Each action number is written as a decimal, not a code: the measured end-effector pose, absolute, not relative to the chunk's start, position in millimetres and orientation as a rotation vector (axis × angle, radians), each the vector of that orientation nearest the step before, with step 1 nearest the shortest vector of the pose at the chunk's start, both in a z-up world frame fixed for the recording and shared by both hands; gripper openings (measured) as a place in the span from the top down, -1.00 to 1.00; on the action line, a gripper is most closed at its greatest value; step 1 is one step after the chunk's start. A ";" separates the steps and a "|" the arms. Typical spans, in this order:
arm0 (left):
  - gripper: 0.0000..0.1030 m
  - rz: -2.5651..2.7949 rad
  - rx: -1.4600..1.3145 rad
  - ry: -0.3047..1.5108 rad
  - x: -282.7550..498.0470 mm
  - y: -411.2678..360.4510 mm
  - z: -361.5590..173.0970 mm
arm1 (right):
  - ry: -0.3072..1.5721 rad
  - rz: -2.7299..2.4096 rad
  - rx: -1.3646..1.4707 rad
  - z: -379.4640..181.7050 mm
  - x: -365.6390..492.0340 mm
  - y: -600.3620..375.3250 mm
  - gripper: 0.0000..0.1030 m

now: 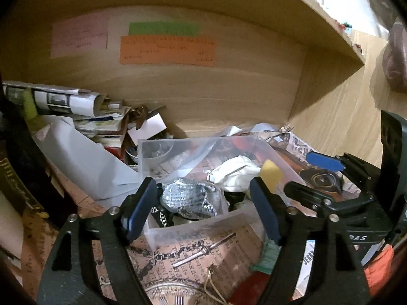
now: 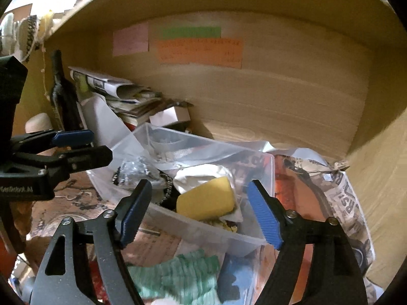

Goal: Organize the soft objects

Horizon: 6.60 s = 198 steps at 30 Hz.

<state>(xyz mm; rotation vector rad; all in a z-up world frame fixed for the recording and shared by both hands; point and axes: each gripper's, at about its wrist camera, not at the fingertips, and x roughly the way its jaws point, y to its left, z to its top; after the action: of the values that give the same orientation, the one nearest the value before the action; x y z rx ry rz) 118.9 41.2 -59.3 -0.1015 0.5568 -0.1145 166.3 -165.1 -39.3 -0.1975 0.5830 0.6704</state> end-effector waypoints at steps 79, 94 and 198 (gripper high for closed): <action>0.51 -0.118 -0.066 0.499 77.9 19.9 -58.3 | 0.495 0.698 -0.079 -23.7 118.5 -200.7 0.68; 0.50 -0.072 -0.076 0.422 120.4 40.7 -23.5 | 0.443 0.743 -0.123 -7.0 148.1 -156.4 0.68; -0.99 -0.029 -0.065 0.264 48.0 33.7 4.9 | 0.304 0.690 -0.013 35.7 112.4 -193.4 -0.99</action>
<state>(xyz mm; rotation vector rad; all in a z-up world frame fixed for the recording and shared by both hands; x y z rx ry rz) 48.0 33.7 4.9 -0.0649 0.2643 -0.0292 112.4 -193.4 35.7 -0.0132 0.3039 0.6899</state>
